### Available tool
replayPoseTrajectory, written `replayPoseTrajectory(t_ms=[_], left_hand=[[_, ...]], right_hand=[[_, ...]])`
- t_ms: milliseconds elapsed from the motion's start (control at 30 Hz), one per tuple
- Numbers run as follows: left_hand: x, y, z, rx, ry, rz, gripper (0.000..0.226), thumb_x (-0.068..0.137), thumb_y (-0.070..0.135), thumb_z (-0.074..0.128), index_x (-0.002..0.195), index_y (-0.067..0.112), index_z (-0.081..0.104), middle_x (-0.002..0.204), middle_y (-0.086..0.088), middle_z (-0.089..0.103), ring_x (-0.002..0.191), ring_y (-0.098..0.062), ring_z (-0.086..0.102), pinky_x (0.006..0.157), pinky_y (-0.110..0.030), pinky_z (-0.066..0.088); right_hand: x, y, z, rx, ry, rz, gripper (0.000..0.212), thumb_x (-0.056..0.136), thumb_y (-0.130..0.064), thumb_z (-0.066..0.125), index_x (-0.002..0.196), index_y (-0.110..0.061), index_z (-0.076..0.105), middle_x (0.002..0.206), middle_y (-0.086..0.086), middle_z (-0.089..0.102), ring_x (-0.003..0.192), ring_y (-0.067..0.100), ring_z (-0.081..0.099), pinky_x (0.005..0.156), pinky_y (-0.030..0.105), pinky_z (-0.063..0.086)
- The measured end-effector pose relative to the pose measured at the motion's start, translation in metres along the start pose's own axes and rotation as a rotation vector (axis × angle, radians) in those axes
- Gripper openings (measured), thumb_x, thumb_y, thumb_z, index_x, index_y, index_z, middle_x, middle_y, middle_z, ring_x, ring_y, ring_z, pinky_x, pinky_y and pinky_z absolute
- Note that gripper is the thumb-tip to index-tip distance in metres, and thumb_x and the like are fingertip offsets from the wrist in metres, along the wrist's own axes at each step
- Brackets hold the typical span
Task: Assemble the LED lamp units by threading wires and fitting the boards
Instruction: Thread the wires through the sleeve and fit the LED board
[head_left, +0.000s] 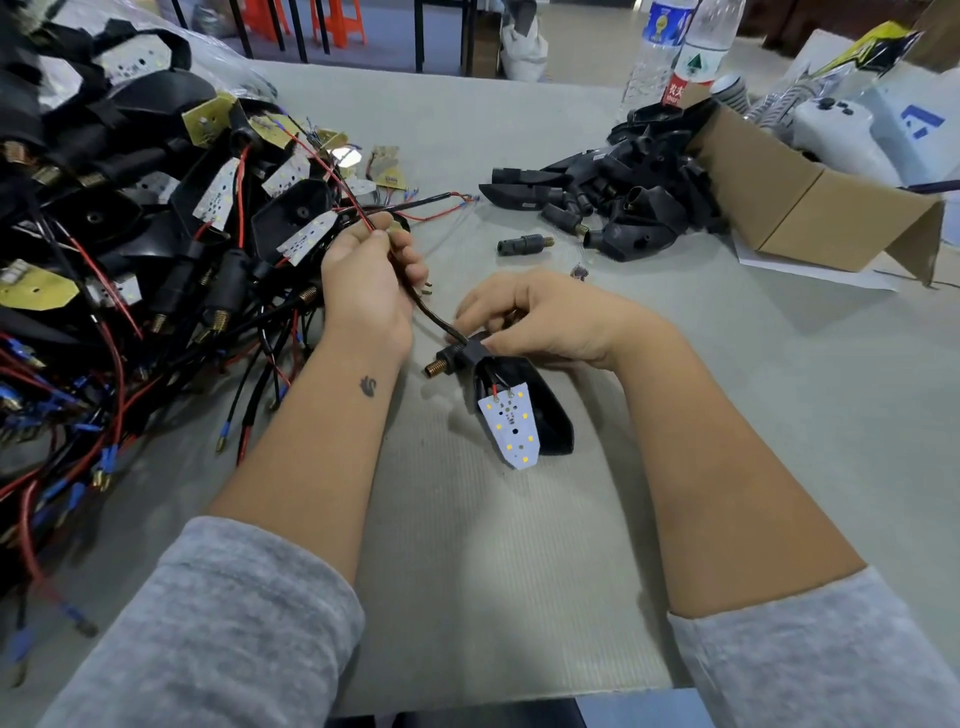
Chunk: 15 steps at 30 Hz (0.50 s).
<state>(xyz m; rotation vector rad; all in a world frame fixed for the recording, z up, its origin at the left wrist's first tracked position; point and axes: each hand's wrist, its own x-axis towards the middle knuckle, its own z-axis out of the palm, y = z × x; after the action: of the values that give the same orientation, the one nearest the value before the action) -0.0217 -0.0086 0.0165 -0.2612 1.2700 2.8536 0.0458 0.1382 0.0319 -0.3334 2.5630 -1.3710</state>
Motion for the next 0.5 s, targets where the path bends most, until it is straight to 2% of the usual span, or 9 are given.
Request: replayPoseTrajectory(t_ms=[33,67,100,167,233,333,367,433,500], left_hand=[[0.000,0.000,0.000,0.013,-0.010,-0.014,0.028,0.101,-0.002,0.026,0.089,0.010,0.048,0.070,-0.005,0.046,0.040,-0.005,0.039,0.038,-0.015,0.031],[-0.001,0.000,0.000,0.033,-0.014,-0.025,0.028,0.100,-0.003,0.026,0.090,0.012,0.048,0.071,-0.004,0.046,0.039,-0.004,0.036,0.037,-0.015,0.027],[-0.001,-0.001,0.000,0.060,-0.014,-0.029,0.028,0.099,-0.003,0.026,0.092,0.013,0.048,0.071,-0.003,0.046,0.039,-0.003,0.033,0.036,-0.014,0.024],[-0.002,-0.001,0.000,0.112,-0.010,-0.026,0.031,0.095,-0.004,0.025,0.095,0.017,0.048,0.070,-0.001,0.046,0.037,-0.003,0.029,0.034,-0.015,0.022],[-0.002,-0.003,0.000,0.159,-0.014,-0.017,0.035,0.092,-0.004,0.023,0.097,0.021,0.047,0.069,-0.001,0.046,0.037,-0.004,0.028,0.034,-0.016,0.021],[-0.003,-0.009,0.000,0.328,-0.035,0.032,0.038,0.091,-0.002,0.025,0.105,0.027,0.047,0.068,-0.001,0.047,0.038,-0.004,0.028,0.035,-0.017,0.022],[-0.003,-0.012,0.000,0.410,-0.056,0.069,0.034,0.095,0.003,0.028,0.108,0.028,0.046,0.068,-0.001,0.047,0.038,-0.004,0.028,0.036,-0.017,0.023],[-0.004,-0.018,0.000,0.570,-0.112,0.168,0.020,0.103,0.019,0.030,0.111,0.031,0.044,0.067,-0.001,0.049,0.039,-0.005,0.032,0.039,-0.018,0.027],[-0.005,-0.023,0.001,0.654,-0.148,0.268,0.016,0.105,0.025,0.030,0.107,0.033,0.044,0.067,-0.002,0.049,0.042,-0.005,0.037,0.045,-0.020,0.030]], right_hand=[[0.001,0.001,0.001,-0.014,0.015,0.007,0.018,0.082,0.005,0.068,0.098,-0.004,0.074,0.108,0.029,0.059,0.075,0.018,0.043,0.073,0.027,0.038],[0.003,0.002,0.002,0.003,0.033,0.028,0.016,0.082,0.004,0.069,0.094,-0.005,0.075,0.104,0.031,0.059,0.073,0.020,0.043,0.071,0.030,0.038],[0.004,0.003,0.003,0.032,0.057,0.047,0.013,0.081,0.002,0.070,0.092,-0.005,0.074,0.090,0.029,0.060,0.070,0.021,0.043,0.067,0.030,0.038],[0.007,0.006,0.005,0.065,0.150,0.073,0.010,0.079,-0.004,0.074,0.089,-0.004,0.070,0.070,0.011,0.059,0.063,0.017,0.049,0.062,0.029,0.042],[0.011,0.010,0.004,0.038,0.285,0.072,0.013,0.076,-0.010,0.075,0.080,-0.009,0.063,0.067,0.003,0.065,0.062,0.012,0.058,0.065,0.030,0.047],[0.017,0.012,0.004,0.096,0.433,0.083,0.020,0.073,-0.009,0.073,0.073,-0.015,0.054,0.075,0.015,0.071,0.062,0.016,0.062,0.065,0.033,0.047],[0.018,0.013,0.005,0.150,0.471,0.085,0.022,0.074,-0.006,0.072,0.074,-0.015,0.052,0.075,0.018,0.069,0.060,0.018,0.060,0.063,0.033,0.045],[0.021,0.016,0.006,0.215,0.548,0.092,0.026,0.077,0.000,0.070,0.077,-0.015,0.048,0.069,0.013,0.061,0.058,0.018,0.054,0.061,0.033,0.042],[0.022,0.017,0.006,0.246,0.615,0.098,0.027,0.078,0.002,0.068,0.080,-0.015,0.046,0.068,0.008,0.056,0.059,0.019,0.053,0.062,0.033,0.042]])
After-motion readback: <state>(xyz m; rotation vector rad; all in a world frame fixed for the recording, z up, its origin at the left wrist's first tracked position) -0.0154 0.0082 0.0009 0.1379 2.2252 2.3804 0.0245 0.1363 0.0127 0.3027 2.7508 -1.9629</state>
